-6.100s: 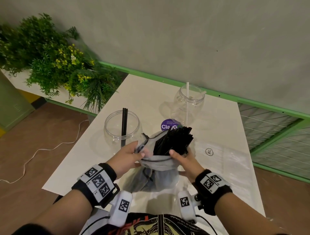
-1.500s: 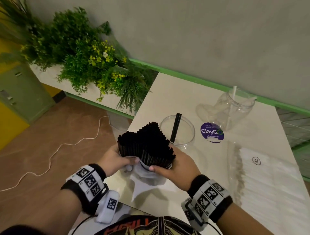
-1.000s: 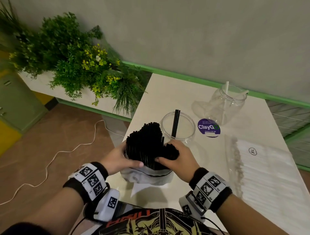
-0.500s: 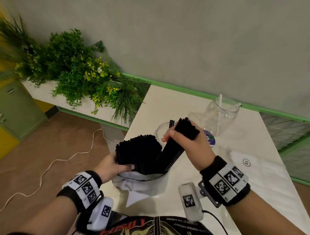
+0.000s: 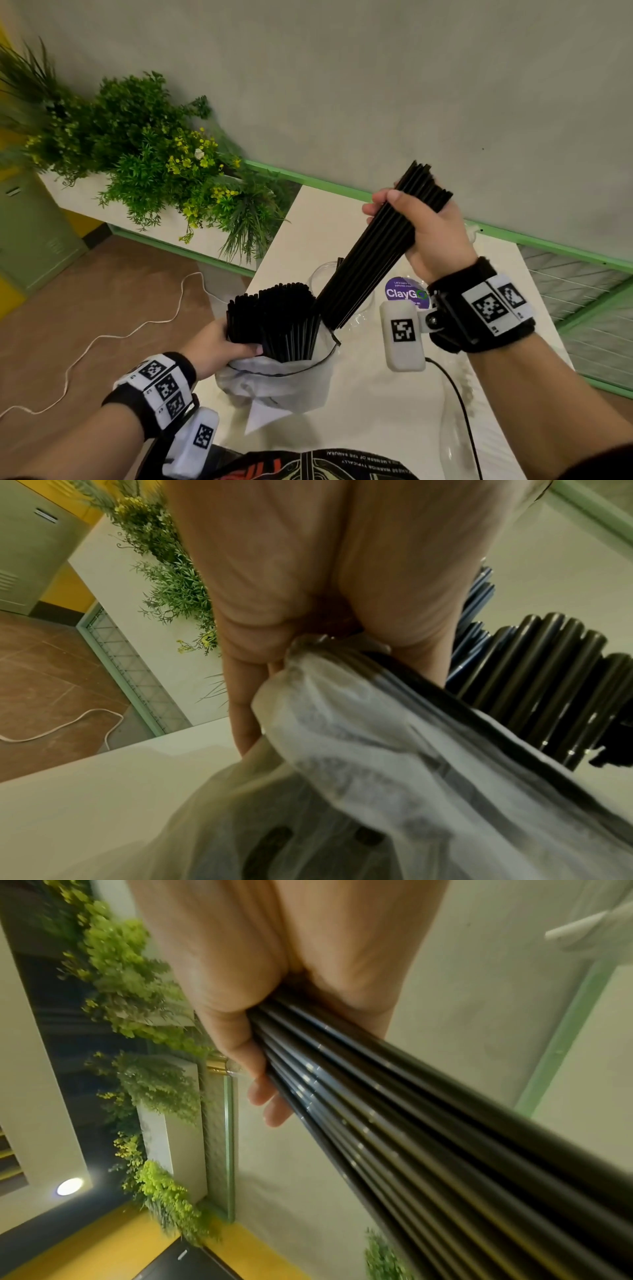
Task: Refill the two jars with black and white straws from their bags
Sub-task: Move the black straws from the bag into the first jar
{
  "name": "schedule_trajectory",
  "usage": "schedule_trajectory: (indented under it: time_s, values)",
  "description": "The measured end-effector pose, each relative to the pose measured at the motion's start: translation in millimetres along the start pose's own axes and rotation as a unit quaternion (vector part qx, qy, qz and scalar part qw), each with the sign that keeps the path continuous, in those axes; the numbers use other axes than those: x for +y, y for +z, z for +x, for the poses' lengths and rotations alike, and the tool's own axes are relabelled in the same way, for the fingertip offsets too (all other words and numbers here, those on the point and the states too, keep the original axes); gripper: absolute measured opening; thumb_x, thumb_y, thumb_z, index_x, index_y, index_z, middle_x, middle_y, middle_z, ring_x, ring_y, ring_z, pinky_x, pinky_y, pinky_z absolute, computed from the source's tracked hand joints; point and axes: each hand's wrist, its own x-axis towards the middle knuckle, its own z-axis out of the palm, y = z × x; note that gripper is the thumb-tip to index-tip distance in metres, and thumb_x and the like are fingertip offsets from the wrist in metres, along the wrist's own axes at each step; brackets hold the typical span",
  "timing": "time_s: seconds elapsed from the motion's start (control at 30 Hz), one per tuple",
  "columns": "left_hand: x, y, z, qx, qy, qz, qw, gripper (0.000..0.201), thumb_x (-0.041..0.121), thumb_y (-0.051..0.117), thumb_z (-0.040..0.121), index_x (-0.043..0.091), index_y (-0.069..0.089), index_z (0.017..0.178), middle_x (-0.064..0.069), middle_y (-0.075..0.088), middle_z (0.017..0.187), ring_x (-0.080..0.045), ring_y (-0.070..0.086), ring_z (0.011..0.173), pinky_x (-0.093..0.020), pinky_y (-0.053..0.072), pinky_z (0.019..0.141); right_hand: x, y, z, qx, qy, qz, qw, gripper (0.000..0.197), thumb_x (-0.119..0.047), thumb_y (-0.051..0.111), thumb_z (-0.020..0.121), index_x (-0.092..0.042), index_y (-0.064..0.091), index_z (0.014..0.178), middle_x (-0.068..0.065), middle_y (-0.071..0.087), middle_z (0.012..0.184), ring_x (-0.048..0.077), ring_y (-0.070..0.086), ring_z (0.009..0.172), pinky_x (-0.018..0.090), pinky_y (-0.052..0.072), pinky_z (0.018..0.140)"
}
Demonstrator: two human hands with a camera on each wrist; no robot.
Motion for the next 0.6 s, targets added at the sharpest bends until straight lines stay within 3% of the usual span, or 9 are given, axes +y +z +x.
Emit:
schedule_trajectory:
  time_s: [0.1,0.17,0.23,0.3,0.37,0.43,0.6]
  values:
    - [-0.7,-2.6,1.2,-0.005,-0.002,-0.006,1.0,0.059,0.032,0.088,0.05,0.021,0.064,0.102,0.004,0.072,0.095,-0.007,0.065,0.092,-0.018,0.046,0.074,-9.4,-6.7,10.1,0.02,-0.042,-0.015,0.999,0.005,0.001,0.053,0.093,-0.002,0.056,0.094,0.006,0.07,0.08,0.026,0.07,0.082,0.038,0.056,0.076]
    - [-1.8,-3.1,2.1,-0.003,-0.001,-0.002,1.0,0.056,0.026,0.09,0.055,0.019,0.064,0.104,0.004,0.072,0.096,-0.008,0.065,0.094,-0.018,0.046,0.074,-5.1,-10.8,16.4,0.039,-0.073,-0.034,0.996,0.003,0.0,0.056,0.092,0.001,0.056,0.095,0.007,0.069,0.081,0.027,0.069,0.084,0.039,0.056,0.08]
    - [-2.0,-2.7,2.4,0.002,0.001,0.001,1.0,0.049,0.018,0.089,0.062,0.018,0.064,0.105,0.003,0.072,0.097,-0.01,0.065,0.095,-0.019,0.046,0.074,9.8,-12.2,20.0,0.059,-0.091,-0.09,0.99,0.019,-0.005,0.06,0.089,0.01,0.056,0.1,0.008,0.071,0.082,0.023,0.07,0.084,0.033,0.055,0.078]
    - [-1.0,-2.1,2.4,0.0,0.001,0.001,1.0,0.053,0.025,0.088,0.057,0.018,0.064,0.104,0.002,0.072,0.096,-0.01,0.066,0.094,-0.021,0.047,0.075,34.3,-12.2,17.9,0.061,-0.064,-0.152,0.984,0.013,-0.007,0.062,0.09,0.002,0.059,0.098,0.009,0.073,0.088,0.018,0.07,0.086,0.027,0.055,0.076]
    - [-1.1,-2.4,2.3,0.002,-0.005,-0.002,1.0,0.056,0.029,0.085,0.051,0.019,0.064,0.102,0.002,0.073,0.096,-0.01,0.066,0.093,-0.023,0.047,0.077,64.3,-14.2,11.1,0.048,-0.011,-0.185,0.982,0.006,-0.006,0.063,0.089,-0.008,0.06,0.094,0.008,0.073,0.094,0.017,0.069,0.088,0.027,0.056,0.076]
    - [-2.1,-3.4,2.0,0.004,-0.011,0.0,1.0,0.054,0.026,0.088,0.054,0.02,0.064,0.102,0.002,0.073,0.096,-0.011,0.066,0.094,-0.025,0.049,0.08,96.8,-23.2,5.9,0.04,0.043,-0.195,0.979,0.007,-0.009,0.067,0.087,-0.009,0.063,0.093,0.006,0.073,0.093,0.015,0.068,0.085,0.028,0.054,0.074]
    - [-1.5,-3.3,-0.8,0.009,-0.017,0.005,1.0,0.045,0.017,0.087,0.064,0.023,0.061,0.101,0.005,0.071,0.098,-0.01,0.064,0.095,-0.025,0.048,0.082,138.5,-47.0,-2.0,0.002,0.093,-0.375,0.922,0.016,-0.031,0.072,0.084,-0.02,0.06,0.086,0.006,0.062,0.096,0.02,0.06,0.088,0.029,0.045,0.079]
